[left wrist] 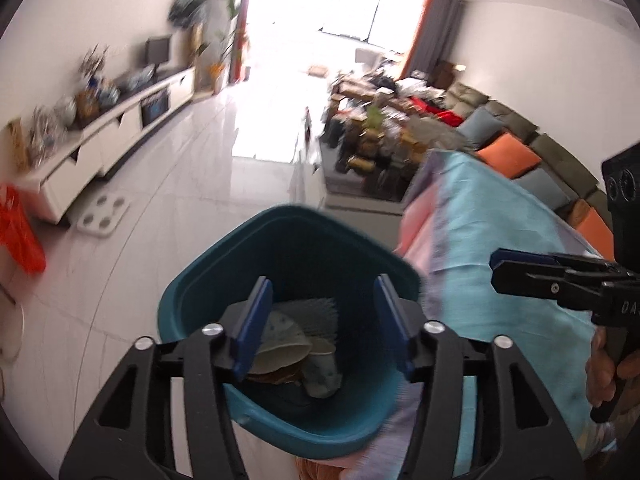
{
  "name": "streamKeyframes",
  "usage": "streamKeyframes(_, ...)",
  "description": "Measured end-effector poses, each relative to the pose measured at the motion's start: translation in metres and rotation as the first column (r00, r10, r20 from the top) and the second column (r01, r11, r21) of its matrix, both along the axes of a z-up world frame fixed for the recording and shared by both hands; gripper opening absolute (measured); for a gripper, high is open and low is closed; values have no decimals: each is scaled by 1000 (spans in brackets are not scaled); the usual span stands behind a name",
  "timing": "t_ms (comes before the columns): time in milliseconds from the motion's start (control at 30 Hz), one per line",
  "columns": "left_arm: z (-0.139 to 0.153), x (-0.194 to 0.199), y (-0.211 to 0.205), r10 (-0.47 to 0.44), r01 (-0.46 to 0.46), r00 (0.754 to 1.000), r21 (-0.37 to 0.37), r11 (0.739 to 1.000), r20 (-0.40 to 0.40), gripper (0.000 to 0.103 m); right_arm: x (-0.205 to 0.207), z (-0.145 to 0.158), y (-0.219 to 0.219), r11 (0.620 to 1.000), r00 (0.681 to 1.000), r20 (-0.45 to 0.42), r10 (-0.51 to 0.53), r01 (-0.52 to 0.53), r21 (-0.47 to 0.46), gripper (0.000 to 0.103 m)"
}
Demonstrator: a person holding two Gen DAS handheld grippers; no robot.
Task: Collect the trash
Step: 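Grasp the orange peel with the left tool while the right tool grasps a foam sleeve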
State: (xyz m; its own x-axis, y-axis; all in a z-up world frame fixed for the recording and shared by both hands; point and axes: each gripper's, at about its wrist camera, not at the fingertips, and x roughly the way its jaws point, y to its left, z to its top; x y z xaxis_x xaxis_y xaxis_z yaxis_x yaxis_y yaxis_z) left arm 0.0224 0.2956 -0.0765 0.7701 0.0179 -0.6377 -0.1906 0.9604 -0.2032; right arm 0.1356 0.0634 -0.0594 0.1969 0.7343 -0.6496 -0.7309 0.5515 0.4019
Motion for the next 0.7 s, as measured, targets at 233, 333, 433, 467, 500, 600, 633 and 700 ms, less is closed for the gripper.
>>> streamKeyframes(233, 31, -9, -72, -203, 200, 974, 38, 979, 100, 64, -23, 33, -78, 993, 989, 111, -101, 95, 64, 46)
streamKeyframes(333, 37, -6, -109, -297, 294, 948, 45, 955, 113, 65, -30, 40, -111, 987, 979, 136, -153, 144, 78, 46)
streamKeyframes(433, 38, -1, -143, -388, 386, 915, 36, 922, 113, 65, -36, 43, -147, 976, 964, 157, -216, 206, 76, 46)
streamKeyframes(467, 38, 1, -156, -420, 419, 901, 33, 907, 109, 65, -38, 44, -158, 971, 958, 160, -237, 227, 77, 46)
streamKeyframes(500, 37, 3, -165, -440, 439, 892, 34, 898, 105, 65, -39, 43, -167, 967, 954, 164, -253, 243, 76, 46)
streamKeyframes(600, 34, 9, -198, -513, 512, 854, 36, 858, 92, 65, -47, 45, -202, 944, 927, 182, -330, 321, 76, 46)
streamKeyframes(633, 34, 13, -210, -533, 533, 841, 34, 846, 88, 65, -49, 44, -211, 937, 918, 185, -350, 341, 77, 46)
streamKeyframes(700, 33, 18, -232, -581, 581, 810, 31, 813, 82, 65, -55, 43, -230, 917, 897, 191, -398, 389, 83, 46)
